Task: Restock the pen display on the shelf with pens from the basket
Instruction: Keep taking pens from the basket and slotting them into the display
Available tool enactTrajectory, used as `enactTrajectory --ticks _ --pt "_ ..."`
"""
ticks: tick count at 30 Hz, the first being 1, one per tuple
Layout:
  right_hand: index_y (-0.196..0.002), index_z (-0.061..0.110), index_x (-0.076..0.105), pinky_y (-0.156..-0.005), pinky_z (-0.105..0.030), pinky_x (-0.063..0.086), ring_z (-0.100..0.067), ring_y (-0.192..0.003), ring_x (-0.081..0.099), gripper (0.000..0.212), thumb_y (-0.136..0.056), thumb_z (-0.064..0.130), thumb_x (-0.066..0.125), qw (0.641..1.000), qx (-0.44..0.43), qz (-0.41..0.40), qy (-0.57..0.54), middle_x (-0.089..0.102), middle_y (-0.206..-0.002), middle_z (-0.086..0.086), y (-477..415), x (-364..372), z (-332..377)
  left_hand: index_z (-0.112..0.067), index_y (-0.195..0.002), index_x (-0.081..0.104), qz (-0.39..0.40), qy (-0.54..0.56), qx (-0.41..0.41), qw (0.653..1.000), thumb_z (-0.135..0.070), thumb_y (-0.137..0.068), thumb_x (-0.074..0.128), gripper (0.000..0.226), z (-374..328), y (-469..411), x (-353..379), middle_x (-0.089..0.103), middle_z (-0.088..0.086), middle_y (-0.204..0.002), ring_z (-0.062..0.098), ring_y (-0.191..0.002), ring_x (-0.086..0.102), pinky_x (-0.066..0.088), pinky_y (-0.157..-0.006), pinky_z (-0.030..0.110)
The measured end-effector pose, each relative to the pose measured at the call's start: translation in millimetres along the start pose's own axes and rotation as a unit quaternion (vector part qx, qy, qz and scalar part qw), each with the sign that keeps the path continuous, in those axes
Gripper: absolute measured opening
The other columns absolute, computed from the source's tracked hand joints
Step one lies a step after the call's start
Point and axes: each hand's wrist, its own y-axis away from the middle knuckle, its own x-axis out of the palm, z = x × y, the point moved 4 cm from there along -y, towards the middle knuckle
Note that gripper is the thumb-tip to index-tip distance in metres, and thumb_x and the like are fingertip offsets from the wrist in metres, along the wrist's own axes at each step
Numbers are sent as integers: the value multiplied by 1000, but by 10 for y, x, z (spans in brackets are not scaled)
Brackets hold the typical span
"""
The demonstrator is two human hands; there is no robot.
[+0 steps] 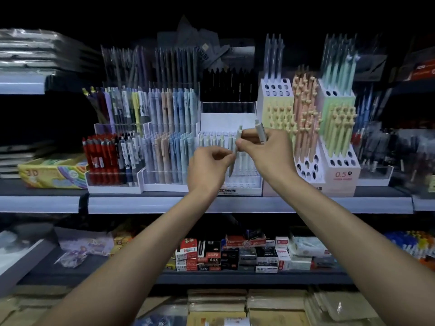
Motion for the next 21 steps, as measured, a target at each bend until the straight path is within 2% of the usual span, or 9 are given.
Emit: enactTrajectory --ticks 5,9,16,21 --pt "-90 15 79 -84 -36 63 -9 -79 76 6 -84 14 81 1000 -15 -18 18 78 -82 4 -331 127 -164 -24 -77 81 -33 -34 -20 999 -28 -88 81 12 77 -331 87 77 -14 -76 6 -77 74 63 -82 41" --pt "-90 14 80 -83 -37 63 -9 -77 76 7 -83 14 82 1000 1 -27 12 78 -80 4 -459 195 -345 -26 -62 75 -53 -71 -44 995 -30 -87 81 26 179 -424 169 74 -15 -65 11 -68 74 63 -76 43" --pt "-92 15 80 -83 -34 63 -8 -79 75 8 -84 13 82 1000 -5 -16 17 78 -82 4 -511 295 -489 -22 -74 79 -60 -110 -35 991 -31 -91 75 20 246 -439 229 73 -10 -67 11 -71 71 61 -72 40" --pt "-86 18 79 -82 -37 63 -10 -76 76 6 -82 14 83 999 18 -23 31 78 -78 4 -567 365 -589 -28 -81 81 -72 -133 -48 987 -35 -91 74 14 329 -442 283 76 -11 -76 16 -79 72 57 -68 33"
